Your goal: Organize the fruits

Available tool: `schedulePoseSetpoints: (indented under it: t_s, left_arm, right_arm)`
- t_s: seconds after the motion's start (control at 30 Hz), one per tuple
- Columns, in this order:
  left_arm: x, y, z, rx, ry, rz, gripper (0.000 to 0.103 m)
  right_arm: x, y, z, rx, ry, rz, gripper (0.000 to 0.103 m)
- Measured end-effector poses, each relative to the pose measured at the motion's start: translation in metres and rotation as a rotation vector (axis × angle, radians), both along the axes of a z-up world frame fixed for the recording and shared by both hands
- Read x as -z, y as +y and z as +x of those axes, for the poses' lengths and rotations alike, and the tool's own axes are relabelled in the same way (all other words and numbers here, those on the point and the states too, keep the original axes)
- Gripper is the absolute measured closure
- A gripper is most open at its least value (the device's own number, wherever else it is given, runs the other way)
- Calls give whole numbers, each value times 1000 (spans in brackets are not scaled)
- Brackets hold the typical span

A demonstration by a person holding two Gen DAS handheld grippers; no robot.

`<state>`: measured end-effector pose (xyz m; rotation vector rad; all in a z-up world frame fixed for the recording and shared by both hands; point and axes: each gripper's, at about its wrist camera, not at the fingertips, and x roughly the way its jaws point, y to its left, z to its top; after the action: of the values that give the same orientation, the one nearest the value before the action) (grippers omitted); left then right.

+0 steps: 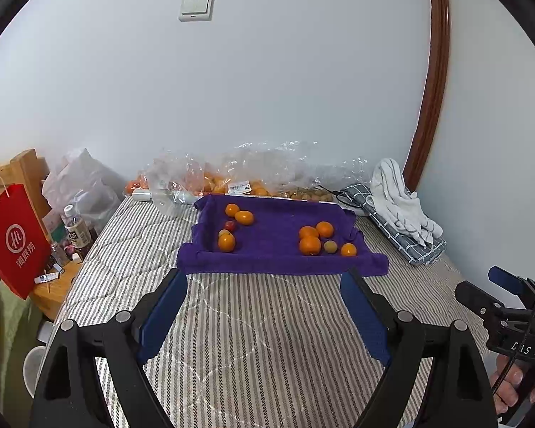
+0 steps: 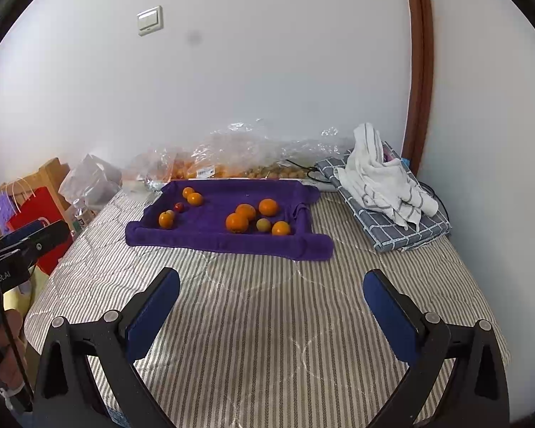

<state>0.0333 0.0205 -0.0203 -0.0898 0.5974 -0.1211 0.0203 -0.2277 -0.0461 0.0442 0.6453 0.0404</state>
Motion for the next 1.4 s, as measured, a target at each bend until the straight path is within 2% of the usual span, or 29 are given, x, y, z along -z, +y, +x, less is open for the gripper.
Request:
schedulePoseSetpoints:
  t_s: [1.4]
  left_arm:
    - [-3, 2, 1, -5, -6, 5, 15]
  right_arm:
    - [-9, 6, -9, 10, -26, -29, 2]
